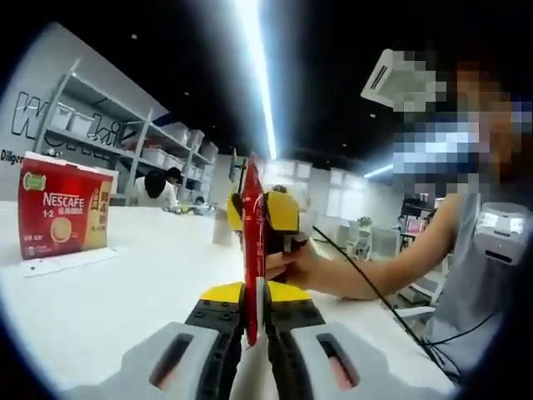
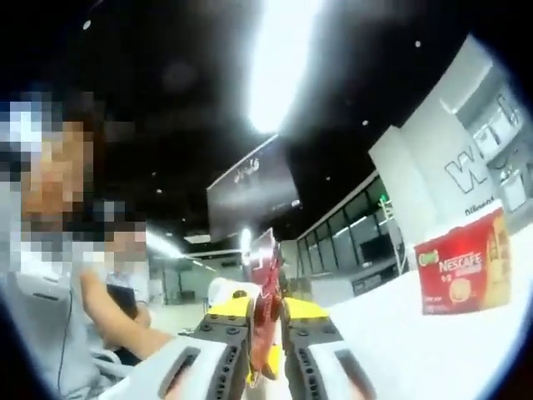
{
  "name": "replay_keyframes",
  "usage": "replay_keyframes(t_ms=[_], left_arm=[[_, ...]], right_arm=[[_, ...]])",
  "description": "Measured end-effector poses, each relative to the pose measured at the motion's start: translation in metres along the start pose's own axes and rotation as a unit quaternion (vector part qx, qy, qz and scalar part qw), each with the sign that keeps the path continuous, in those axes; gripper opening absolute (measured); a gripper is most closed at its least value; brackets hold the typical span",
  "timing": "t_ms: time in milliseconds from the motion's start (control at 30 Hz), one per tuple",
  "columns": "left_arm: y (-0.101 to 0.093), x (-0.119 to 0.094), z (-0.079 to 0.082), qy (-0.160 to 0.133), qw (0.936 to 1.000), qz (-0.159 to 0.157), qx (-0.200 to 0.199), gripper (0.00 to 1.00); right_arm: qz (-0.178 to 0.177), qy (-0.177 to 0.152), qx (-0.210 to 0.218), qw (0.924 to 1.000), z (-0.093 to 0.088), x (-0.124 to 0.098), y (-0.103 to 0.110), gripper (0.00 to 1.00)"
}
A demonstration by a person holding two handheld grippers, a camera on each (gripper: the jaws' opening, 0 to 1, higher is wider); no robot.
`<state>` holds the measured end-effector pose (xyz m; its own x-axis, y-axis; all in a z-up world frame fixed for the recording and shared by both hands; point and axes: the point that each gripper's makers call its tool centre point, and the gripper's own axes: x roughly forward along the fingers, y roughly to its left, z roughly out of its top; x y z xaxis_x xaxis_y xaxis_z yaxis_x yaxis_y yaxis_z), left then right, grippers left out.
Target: Tear open the coffee pouch, take out the coffee, and pour the coffee from the pouch into the cup
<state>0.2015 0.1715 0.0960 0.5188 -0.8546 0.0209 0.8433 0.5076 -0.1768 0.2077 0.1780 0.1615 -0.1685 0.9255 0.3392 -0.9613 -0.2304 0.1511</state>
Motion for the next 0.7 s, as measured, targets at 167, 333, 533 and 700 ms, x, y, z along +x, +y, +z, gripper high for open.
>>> replay_keyframes(t_ms=[167,333,533,700], left_arm=[[0.0,0.001,-0.003,0.002,1.0,0.002,-0.001,0.11],[-0.001,0.001,-0.001,0.0,1.0,0.0,0.003,0.11],[-0.003,0.001,-0.001,-0.001,1.0,-0.002,0.003,0.11],[-0.002,0.0,0.003,-0.017,0.9998,-0.007,-0.012,0.11]], right_arm=[[-0.006,0.005,-0.009,0.9999,0.001,-0.001,-0.003,0.08],[-0.006,0.009,-0.01,0.9999,0.003,0.0,0.001,0.07],[0.002,-0.004,-0.013,0.9999,0.002,0.0,0.0,0.14],[-0.003,-0.039,-0.009,0.9992,0.015,-0.005,-0.006,0.2]])
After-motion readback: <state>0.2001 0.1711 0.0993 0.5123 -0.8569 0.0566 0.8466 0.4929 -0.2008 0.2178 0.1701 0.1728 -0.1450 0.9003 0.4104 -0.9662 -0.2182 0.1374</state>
